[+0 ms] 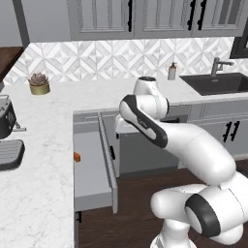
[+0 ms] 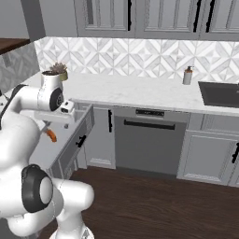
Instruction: Pick up the knife from the drawer and place it on the cutting board. Then place the meat from the plate to the cutting board.
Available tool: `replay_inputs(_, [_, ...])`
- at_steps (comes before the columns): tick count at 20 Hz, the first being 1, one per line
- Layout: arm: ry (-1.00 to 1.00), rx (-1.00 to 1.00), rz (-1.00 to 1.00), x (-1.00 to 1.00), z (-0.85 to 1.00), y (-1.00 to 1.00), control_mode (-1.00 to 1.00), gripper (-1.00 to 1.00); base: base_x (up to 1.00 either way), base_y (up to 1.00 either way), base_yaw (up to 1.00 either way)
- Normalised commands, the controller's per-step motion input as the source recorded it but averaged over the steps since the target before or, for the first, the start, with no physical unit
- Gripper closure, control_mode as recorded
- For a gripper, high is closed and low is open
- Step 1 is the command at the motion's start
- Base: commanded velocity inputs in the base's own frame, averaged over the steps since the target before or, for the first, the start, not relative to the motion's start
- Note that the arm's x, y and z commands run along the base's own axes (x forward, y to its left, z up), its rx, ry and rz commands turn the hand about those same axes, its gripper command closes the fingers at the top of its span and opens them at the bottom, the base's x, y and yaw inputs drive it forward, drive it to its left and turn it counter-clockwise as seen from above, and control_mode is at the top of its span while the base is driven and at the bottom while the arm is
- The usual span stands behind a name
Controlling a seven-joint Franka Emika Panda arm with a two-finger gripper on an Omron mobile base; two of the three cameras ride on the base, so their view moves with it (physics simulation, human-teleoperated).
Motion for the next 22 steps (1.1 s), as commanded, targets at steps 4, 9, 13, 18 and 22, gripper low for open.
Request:
replay_inputs(4, [0.07,-0.08,0.00,0.00,-0.52,0.38,-1.00,-1.00,0.00,0.00,0.00])
replay_inputs(9, [0.00,0.00,0.00,0.00,-0.54,0.25,-1.00,-1.00,0.00,0.00,0.00])
replay_inputs(13, [0.00,0.00,0.00,0.00,-0.91,0.14,-1.00,-1.00,0.00,0.00,0.00])
replay_inputs(18, [-0.03,0.00,0.00,0.08,-0.27,0.25,-1.00,-1.00,0.00,0.00,0.00])
replay_inputs(22, [0.00,-0.03,0.00,0.14,-0.36,0.07,-1.00,-1.00,0.00,0.00,0.00])
